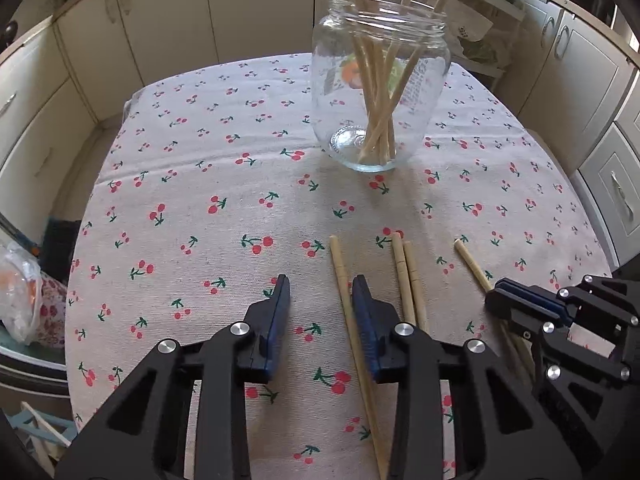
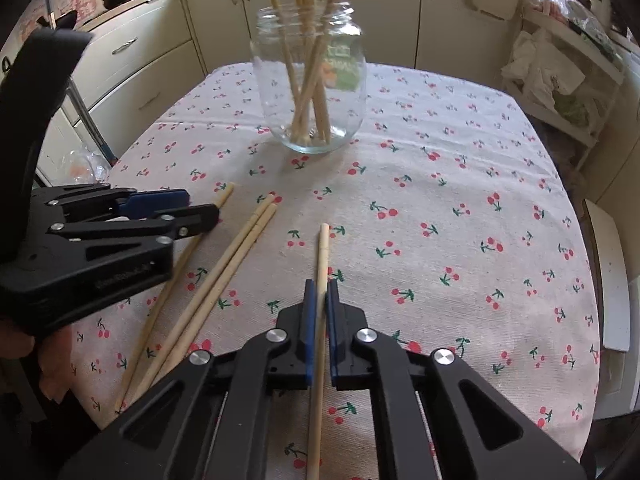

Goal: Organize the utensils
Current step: 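Close the right tool on a loose chopstick while the left tool lowers onto another, then lift the chopstick with the left tool toward the jar while the right tool lifts its chopstick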

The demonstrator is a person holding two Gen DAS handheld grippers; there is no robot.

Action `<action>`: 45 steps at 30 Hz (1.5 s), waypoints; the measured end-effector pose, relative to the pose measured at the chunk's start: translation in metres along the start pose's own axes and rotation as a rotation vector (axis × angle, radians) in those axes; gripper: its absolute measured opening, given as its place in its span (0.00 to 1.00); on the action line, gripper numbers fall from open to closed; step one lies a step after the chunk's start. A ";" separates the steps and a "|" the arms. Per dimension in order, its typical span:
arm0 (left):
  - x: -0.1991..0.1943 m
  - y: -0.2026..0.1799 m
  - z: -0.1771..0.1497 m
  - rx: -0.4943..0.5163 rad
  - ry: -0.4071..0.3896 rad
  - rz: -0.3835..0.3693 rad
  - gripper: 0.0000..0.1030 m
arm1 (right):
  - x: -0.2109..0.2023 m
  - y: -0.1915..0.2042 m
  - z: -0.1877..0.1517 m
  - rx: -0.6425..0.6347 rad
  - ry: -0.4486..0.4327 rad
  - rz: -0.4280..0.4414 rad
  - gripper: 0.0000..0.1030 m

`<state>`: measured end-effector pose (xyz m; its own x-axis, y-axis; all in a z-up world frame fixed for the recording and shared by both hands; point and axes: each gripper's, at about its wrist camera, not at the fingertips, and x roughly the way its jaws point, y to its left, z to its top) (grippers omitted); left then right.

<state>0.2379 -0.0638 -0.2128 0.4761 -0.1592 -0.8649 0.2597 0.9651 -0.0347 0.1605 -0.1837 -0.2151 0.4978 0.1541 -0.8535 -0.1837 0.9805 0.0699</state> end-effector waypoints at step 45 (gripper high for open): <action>-0.186 0.027 0.016 -0.156 -0.673 -0.191 0.04 | -0.002 -0.019 -0.011 0.252 -0.077 0.070 0.06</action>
<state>0.1702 -0.0116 -0.0450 0.8624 -0.3735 -0.3417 0.2910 0.9181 -0.2692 0.1535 -0.2044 -0.2205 0.5565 0.2215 -0.8008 -0.0075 0.9651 0.2617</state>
